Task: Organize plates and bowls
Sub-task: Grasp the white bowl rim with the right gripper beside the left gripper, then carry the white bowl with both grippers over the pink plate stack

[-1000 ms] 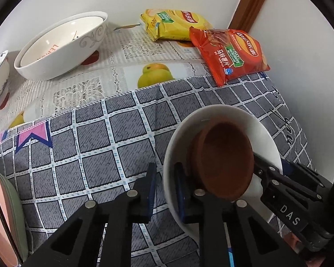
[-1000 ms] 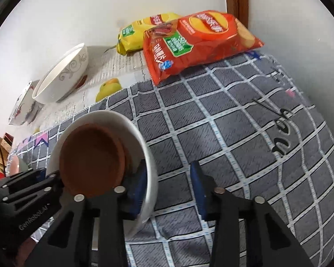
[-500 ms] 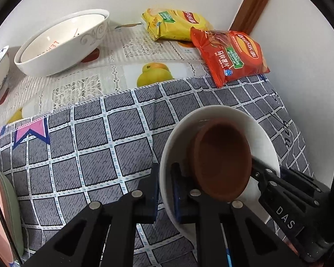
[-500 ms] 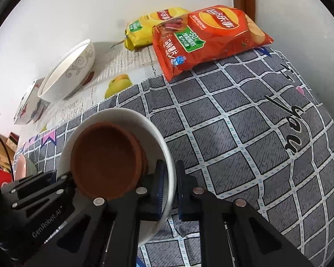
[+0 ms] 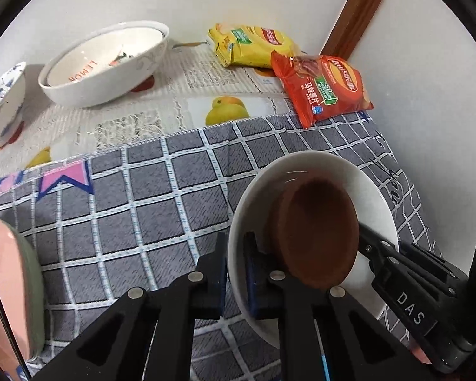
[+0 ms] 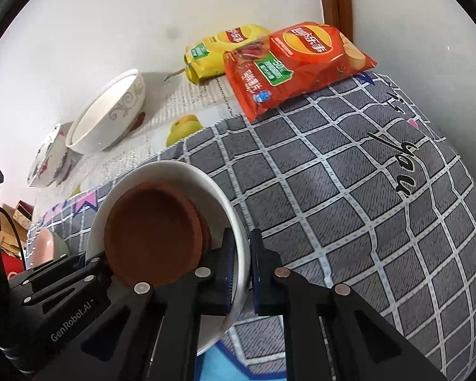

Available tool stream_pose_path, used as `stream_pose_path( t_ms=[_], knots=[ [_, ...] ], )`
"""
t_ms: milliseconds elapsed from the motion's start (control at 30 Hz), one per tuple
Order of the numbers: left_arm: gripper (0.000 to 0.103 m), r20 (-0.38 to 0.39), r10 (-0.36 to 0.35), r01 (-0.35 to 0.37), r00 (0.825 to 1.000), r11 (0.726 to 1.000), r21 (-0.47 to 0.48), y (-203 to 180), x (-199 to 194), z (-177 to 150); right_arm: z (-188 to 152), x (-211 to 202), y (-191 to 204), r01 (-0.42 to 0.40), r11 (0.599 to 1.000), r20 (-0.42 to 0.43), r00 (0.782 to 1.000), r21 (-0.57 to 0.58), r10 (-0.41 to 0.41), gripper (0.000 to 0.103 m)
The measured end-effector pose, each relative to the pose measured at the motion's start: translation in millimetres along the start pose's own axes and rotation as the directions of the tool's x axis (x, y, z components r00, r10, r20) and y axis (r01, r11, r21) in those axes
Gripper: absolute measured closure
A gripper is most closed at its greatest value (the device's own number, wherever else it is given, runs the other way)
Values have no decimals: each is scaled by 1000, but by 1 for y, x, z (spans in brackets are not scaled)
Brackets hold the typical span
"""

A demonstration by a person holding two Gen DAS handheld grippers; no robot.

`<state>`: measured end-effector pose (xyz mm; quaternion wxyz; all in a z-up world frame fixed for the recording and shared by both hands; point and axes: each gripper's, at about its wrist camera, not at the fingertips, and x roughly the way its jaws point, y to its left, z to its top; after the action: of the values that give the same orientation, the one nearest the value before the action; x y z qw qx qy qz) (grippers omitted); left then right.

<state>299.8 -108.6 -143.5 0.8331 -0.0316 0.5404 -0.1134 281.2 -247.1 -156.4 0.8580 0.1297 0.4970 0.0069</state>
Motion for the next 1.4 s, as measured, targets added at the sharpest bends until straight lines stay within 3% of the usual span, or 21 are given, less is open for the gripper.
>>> stream_pose_path(
  t_ms=[533, 1400],
  knots=[
    [93, 66, 12, -11, 998, 1000, -17, 10, -58, -4, -5, -50, 31, -40, 999, 61, 997, -10, 41, 94],
    [93, 106, 48, -38, 993, 995, -88, 79, -107, -23, -24, -61, 110, -85, 993, 66, 994, -78, 90, 94]
  ],
)
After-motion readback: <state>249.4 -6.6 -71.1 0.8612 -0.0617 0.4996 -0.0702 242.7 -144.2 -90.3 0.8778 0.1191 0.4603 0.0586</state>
